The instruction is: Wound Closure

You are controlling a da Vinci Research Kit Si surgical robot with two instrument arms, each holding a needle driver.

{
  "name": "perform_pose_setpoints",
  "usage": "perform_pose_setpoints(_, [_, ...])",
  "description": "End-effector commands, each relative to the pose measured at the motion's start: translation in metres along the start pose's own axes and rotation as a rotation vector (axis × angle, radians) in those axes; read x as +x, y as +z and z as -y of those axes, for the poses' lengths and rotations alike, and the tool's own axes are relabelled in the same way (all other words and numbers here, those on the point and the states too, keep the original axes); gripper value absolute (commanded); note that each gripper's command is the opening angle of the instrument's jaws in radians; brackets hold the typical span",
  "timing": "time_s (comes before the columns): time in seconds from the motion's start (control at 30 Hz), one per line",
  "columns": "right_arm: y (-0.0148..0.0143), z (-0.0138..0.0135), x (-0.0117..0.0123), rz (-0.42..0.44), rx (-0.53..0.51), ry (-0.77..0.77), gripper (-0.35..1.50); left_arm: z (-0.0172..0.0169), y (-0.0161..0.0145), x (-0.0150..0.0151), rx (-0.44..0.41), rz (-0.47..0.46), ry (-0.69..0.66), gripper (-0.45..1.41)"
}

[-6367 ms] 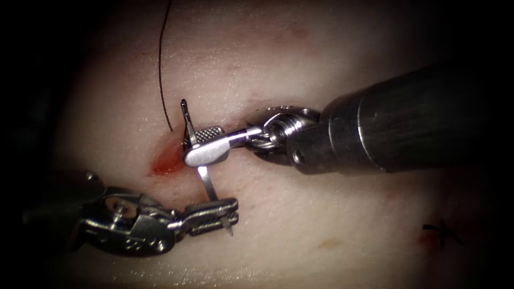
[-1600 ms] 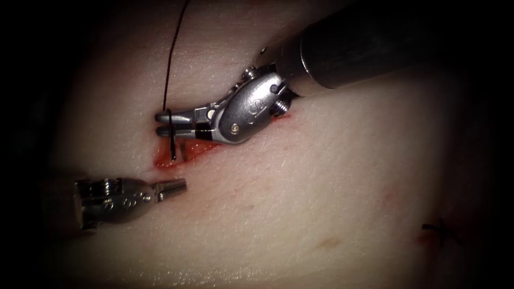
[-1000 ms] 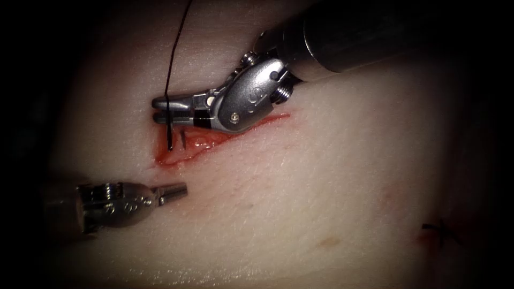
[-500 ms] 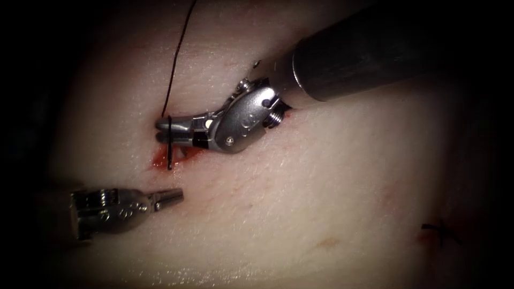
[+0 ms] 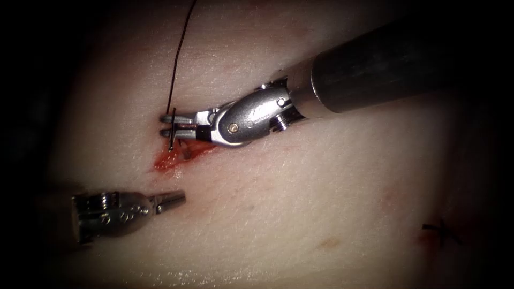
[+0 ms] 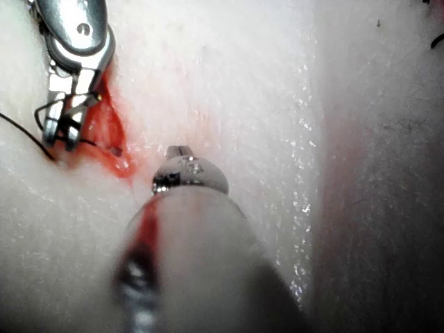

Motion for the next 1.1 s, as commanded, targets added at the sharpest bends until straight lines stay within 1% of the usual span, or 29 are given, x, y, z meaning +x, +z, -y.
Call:
perform_pose_setpoints(0.03, [0.0005, 0.0007, -0.0007, 0.008, 0.007, 0.046, -0.35, -0.0008, 0.0009, -0.0001, -0.005, -0.002, 0.001, -0.45])
perform_pose_setpoints(0.1, [0.0005, 0.0005, -0.0008, 0.011, 0.007, 0.094, -0.35, -0.001, 0.0009, -0.0002, -0.006, -0.004, 0.002, -0.45])
perform_pose_setpoints(0.13, [0.0009, 0.0004, -0.001, 0.025, -0.005, 0.168, -0.35, -0.0014, 0.001, -0.0002, -0.007, -0.008, 0.003, -0.45])
perform_pose_setpoints(0.17, [0.0009, 0.0004, -0.001, 0.025, -0.005, 0.168, -0.35, -0.0014, 0.001, -0.0002, -0.007, -0.008, 0.003, -0.45])
perform_pose_setpoints(0.3, [0.0019, 0.0003, -0.001, 0.053, -0.035, 0.294, -0.35, -0.0018, 0.001, -0.0001, -0.008, -0.01, 0.005, -0.45])
perform_pose_setpoints(0.4, [0.0021, 0.0, -0.001, 0.057, -0.036, 0.367, -0.35, -0.0019, 0.001, -0.0001, -0.01, -0.013, 0.006, -0.45])
perform_pose_setpoints(0.47, [0.0019, -0.0001, -0.0011, 0.063, -0.053, 0.453, -0.35, -0.0018, 0.0011, -0.0002, -0.01, -0.013, 0.006, -0.45])
perform_pose_setpoints(0.63, [0.0013, 0.0002, -0.0011, 0.081, -0.036, 0.516, -0.35, -0.0018, 0.0012, -0.0003, -0.01, -0.013, 0.008, -0.45])
perform_pose_setpoints(0.7, [0.0011, 0.0003, -0.0011, 0.093, -0.025, 0.514, -0.35, -0.0019, 0.0011, -0.0004, -0.009, -0.013, 0.009, -0.45])
perform_pose_setpoints(0.8, [0.0009, 0.0005, -0.0011, 0.106, 0.017, 0.421, -0.35, -0.0021, 0.001, -0.0008, -0.009, -0.015, 0.013, -0.45])
perform_pose_setpoints(0.9, [0.0008, 0.0007, -0.0009, 0.102, 0.024, 0.427, -0.35, -0.0021, 0.001, -0.001, -0.01, -0.016, 0.009, -0.45])
perform_pose_setpoints(0.93, [0.0009, 0.0007, -0.0009, 0.102, 0.025, 0.444, -0.35, -0.0021, 0.0011, -0.001, -0.01, -0.016, 0.009, -0.45])
perform_pose_setpoints(0.97, [0.0011, 0.0009, -0.0006, 0.094, 0.035, 0.503, -0.35, -0.0022, 0.0013, -0.0011, -0.007, -0.015, 0.01, -0.45])
perform_pose_setpoints(1.0, [0.0011, 0.001, -0.0006, 0.093, 0.038, 0.521, -0.35, -0.0022, 0.0013, -0.0011, -0.008, -0.017, 0.01, -0.45])
perform_pose_setpoints(1.03, [0.0011, 0.001, -0.0005, 0.094, 0.038, 0.574, -0.35, -0.0023, 0.0014, -0.0011, -0.008, -0.017, 0.011, -0.45])
perform_pose_setpoints(1.1, [0.0011, 0.0007, -0.0006, 0.083, 0.024, 0.643, -0.35, -0.0023, 0.0014, -0.0011, -0.008, -0.017, 0.011, -0.45])
